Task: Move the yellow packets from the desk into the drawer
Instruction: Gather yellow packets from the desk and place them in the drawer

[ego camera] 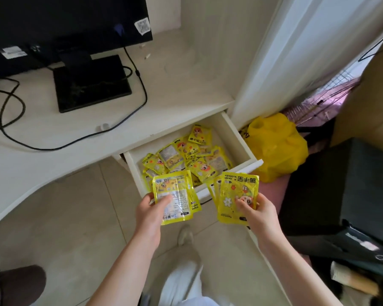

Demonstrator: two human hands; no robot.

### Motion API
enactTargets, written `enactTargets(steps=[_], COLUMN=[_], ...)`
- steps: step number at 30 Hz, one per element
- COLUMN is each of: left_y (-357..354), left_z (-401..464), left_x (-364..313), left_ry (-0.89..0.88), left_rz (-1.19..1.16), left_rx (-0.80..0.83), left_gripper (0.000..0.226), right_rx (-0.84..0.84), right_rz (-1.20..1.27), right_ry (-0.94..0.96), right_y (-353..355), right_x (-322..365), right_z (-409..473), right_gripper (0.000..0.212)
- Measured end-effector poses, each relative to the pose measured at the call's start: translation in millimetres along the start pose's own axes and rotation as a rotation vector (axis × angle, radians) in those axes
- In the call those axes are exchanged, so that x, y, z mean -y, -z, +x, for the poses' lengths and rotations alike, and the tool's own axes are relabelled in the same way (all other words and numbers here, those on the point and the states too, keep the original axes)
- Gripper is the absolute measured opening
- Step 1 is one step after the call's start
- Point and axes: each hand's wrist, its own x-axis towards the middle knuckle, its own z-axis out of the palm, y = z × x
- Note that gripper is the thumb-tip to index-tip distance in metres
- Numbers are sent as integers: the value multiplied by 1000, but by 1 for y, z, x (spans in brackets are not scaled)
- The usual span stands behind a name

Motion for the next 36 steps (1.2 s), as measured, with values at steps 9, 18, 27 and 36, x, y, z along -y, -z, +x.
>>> enactTargets(steps=[9, 18, 27, 36], left_y=[-47, -78, -84, -91], left_z=[61, 101, 125, 158], left_x=[-21, -22, 5, 27], left_ry=[76, 179, 204, 313], left_rz=[-41, -115, 29, 58], left_rx=[-70, -226, -331, -294], left_gripper=[30, 57, 26, 55], right_rx=[46, 249, 367, 551], right_rz=[-48, -198, -429, -544], right_ry=[-15, -32, -137, -132], right_y=[-9, -26, -48, -81], right_x=[42, 58, 44, 14], right_z=[91, 177, 239, 273], right_gripper=[15, 19, 17, 32])
